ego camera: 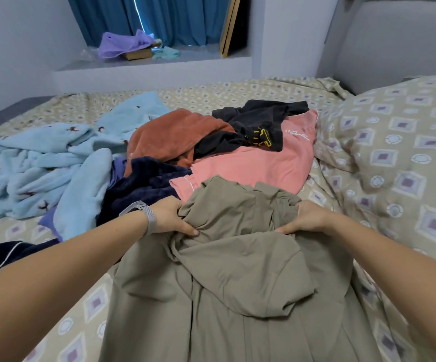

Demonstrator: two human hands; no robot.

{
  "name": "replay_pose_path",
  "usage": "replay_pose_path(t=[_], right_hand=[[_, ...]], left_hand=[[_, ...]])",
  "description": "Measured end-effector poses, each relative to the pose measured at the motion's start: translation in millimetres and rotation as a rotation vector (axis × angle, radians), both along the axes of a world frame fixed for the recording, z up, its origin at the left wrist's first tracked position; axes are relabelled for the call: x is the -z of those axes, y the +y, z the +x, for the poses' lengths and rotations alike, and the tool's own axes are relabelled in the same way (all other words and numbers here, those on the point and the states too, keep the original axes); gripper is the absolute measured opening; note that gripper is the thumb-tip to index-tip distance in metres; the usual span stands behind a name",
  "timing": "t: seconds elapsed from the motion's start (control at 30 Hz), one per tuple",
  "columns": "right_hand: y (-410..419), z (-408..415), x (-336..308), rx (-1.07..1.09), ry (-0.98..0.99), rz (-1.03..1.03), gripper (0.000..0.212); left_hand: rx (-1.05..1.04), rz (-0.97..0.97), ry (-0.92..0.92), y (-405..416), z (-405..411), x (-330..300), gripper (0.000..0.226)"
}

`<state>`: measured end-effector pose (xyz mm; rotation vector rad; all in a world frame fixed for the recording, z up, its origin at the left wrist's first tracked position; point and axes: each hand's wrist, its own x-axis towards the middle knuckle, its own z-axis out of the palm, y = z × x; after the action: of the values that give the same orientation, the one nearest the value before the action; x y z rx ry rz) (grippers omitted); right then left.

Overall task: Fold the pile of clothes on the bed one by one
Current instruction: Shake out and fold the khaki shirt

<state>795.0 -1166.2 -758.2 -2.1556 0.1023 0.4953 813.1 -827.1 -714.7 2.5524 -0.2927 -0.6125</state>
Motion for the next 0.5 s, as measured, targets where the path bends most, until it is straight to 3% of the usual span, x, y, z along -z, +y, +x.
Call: replay_pose_path(t=[0.13,0.27,0.37,0.5], right_hand=[[6.3,10.5,-25.2,-0.020,-0.174,-0.231,0.028],[4.2,26.5,-74.1,0.082,-0.424,-0.256,0.046],[-1.3,38.4,-101.7,0.148,-0.563,-0.261,0.041],[-9.8,48.7,-130.2,0.340,-0.781,-0.233,0.036]], left_hand=[[0.113,0.237,-0.226,-8.9,12.0,-23.0,0.030],[0.091,0.339,-0.358,-20.3,33.9,-61.7,0.040],[-0.052,0.261,-0.484,-20.0,47.1,-81.8,0.039],[-0.331,-0.004,-0.747,-14.4,60.6,-102.5,0.042]])
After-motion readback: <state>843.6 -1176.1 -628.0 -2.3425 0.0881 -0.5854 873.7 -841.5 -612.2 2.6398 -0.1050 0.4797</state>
